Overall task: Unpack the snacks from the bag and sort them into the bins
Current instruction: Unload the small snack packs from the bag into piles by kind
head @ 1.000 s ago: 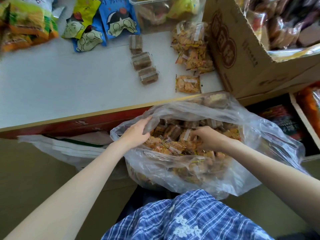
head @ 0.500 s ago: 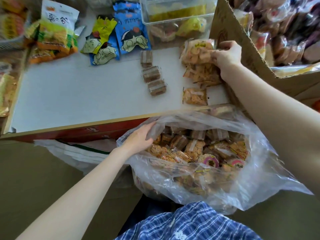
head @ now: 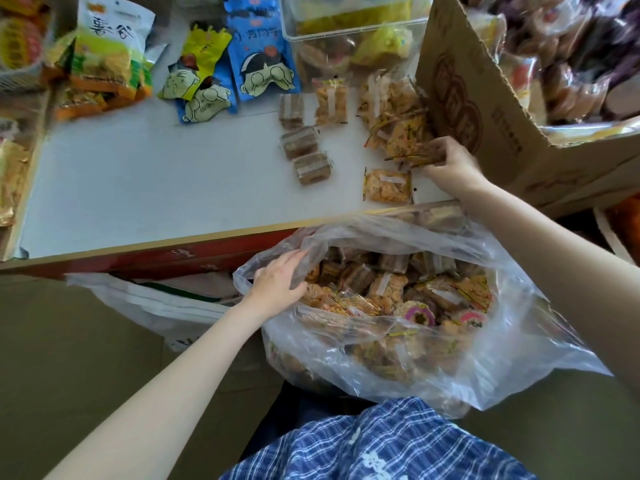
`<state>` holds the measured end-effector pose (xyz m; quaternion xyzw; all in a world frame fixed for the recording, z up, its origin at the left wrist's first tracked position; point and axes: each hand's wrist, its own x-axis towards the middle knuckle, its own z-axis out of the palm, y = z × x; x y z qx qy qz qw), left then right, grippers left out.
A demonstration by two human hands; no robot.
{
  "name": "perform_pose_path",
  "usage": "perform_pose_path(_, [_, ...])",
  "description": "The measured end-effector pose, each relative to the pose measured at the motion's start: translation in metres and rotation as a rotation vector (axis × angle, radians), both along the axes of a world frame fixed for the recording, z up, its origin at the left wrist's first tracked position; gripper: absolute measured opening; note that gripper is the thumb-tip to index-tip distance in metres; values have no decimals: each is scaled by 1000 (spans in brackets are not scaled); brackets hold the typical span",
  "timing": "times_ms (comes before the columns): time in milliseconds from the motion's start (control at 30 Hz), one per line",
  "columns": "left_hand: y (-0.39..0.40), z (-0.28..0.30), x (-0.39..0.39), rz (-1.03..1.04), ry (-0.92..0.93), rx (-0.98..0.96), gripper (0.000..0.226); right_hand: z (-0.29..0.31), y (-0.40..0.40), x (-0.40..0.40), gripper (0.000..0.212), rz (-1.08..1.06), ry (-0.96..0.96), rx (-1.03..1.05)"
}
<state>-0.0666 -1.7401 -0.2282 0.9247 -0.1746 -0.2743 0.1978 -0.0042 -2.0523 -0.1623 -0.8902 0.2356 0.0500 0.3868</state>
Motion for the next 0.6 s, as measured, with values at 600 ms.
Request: perform_pose_path(600, [-8, 17, -64, -248, 116, 364, 94, -37, -14, -116, 58, 766, 86, -657])
